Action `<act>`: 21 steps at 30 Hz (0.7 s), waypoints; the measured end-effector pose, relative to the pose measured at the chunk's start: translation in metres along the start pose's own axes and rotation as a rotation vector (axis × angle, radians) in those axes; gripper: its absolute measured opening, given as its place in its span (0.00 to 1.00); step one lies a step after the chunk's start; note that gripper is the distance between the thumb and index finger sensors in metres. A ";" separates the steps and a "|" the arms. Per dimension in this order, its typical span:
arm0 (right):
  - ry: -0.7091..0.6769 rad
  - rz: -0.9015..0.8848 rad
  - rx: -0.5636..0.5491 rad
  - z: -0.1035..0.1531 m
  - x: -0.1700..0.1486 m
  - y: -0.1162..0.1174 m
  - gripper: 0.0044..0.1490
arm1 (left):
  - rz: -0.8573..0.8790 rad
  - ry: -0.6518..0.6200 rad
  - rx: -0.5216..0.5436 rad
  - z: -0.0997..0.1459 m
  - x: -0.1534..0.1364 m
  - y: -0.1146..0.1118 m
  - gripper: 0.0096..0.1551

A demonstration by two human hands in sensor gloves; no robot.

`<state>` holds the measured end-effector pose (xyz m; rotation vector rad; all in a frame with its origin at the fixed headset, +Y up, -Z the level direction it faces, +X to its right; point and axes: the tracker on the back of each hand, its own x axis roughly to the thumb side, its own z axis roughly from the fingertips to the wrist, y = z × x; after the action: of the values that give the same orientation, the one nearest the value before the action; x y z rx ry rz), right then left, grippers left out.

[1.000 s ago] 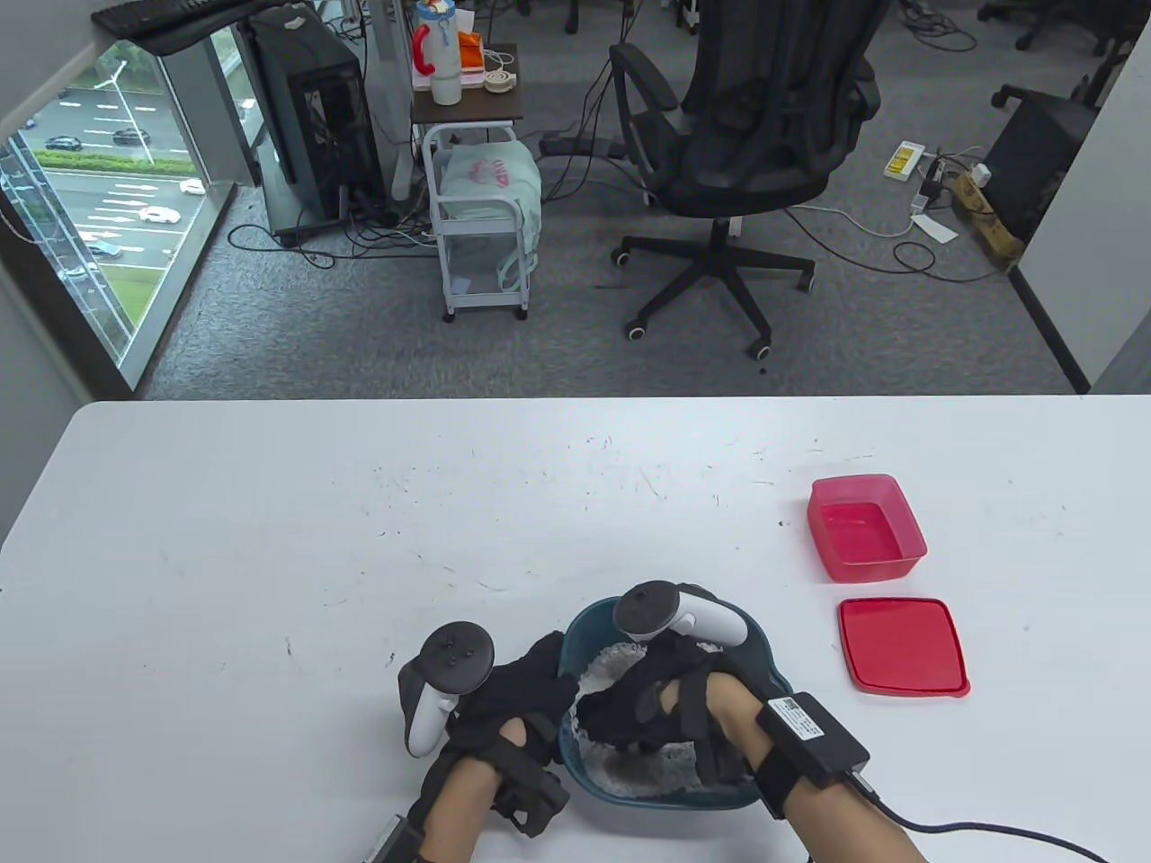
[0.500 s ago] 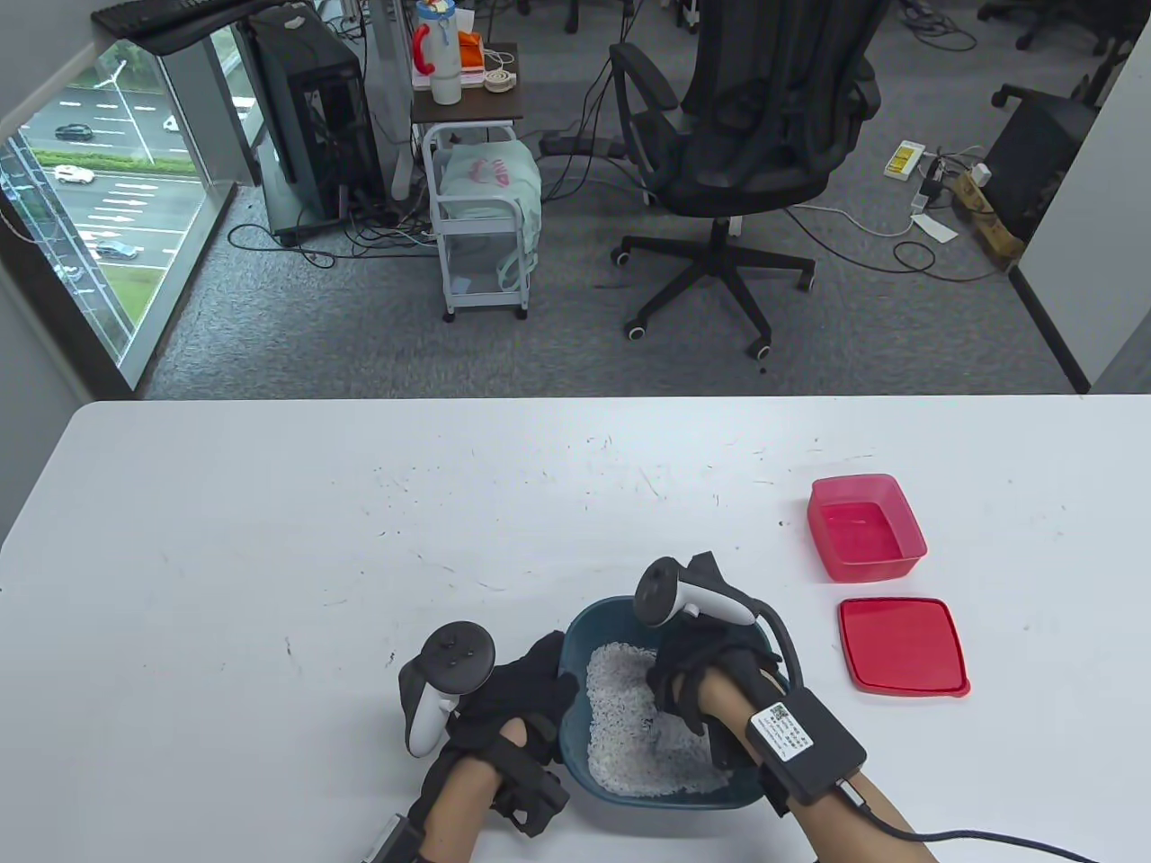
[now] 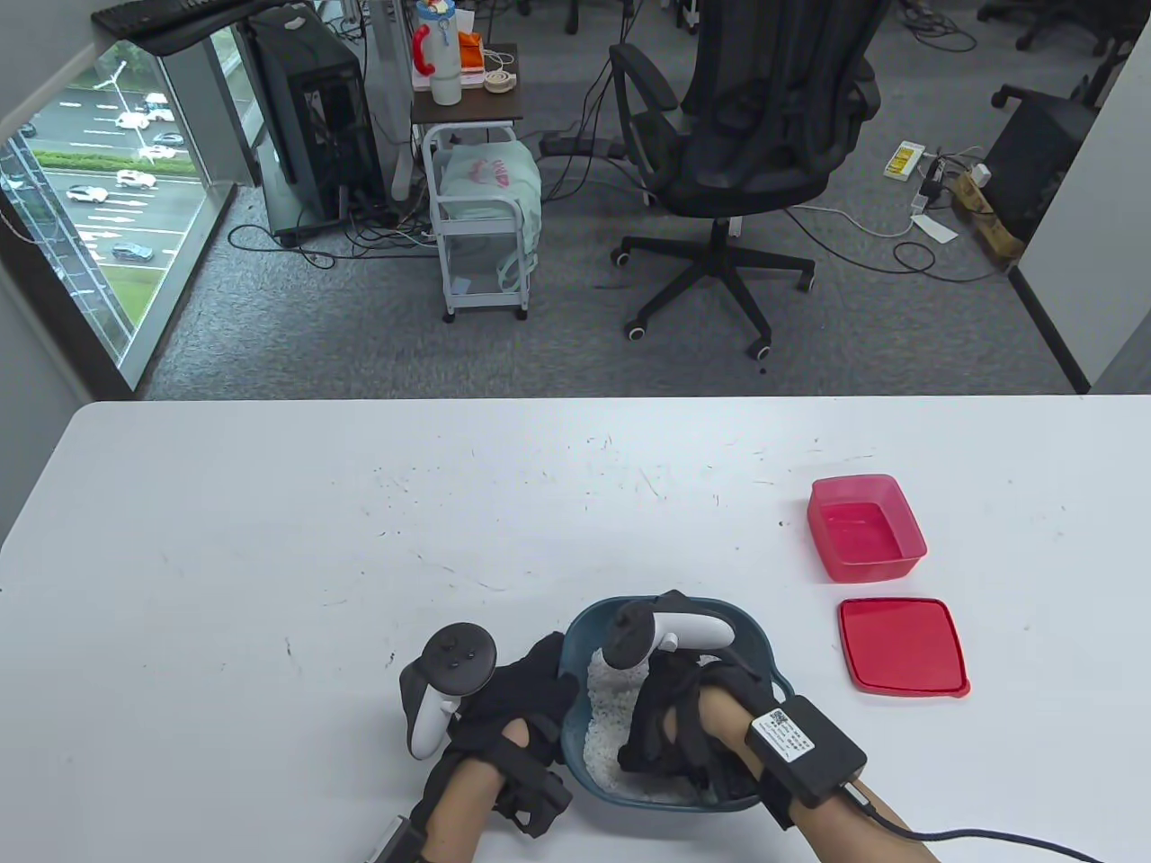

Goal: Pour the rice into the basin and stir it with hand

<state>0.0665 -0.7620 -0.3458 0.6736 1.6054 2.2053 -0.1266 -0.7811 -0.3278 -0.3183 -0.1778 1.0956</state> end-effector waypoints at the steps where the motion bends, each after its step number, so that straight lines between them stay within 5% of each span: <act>1: -0.072 -0.070 0.011 -0.001 0.001 -0.001 0.43 | 0.001 -0.002 -0.002 0.000 0.000 0.000 0.39; 6: -0.128 -0.224 -0.056 -0.005 -0.006 -0.021 0.45 | -0.002 -0.008 -0.010 0.000 0.000 0.000 0.39; 10: -0.021 -0.248 -0.241 -0.002 -0.014 -0.039 0.45 | -0.004 -0.011 -0.016 0.000 0.000 0.000 0.39; 14: 0.174 -0.089 -0.380 0.009 -0.014 -0.047 0.42 | -0.004 -0.011 -0.016 0.000 0.000 0.000 0.39; 21: 0.501 0.209 -0.372 0.017 -0.015 -0.038 0.43 | -0.006 -0.007 -0.008 0.000 0.000 0.000 0.39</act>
<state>0.0879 -0.7444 -0.3798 0.1932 1.2985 2.8951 -0.1264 -0.7808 -0.3280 -0.3211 -0.1899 1.0902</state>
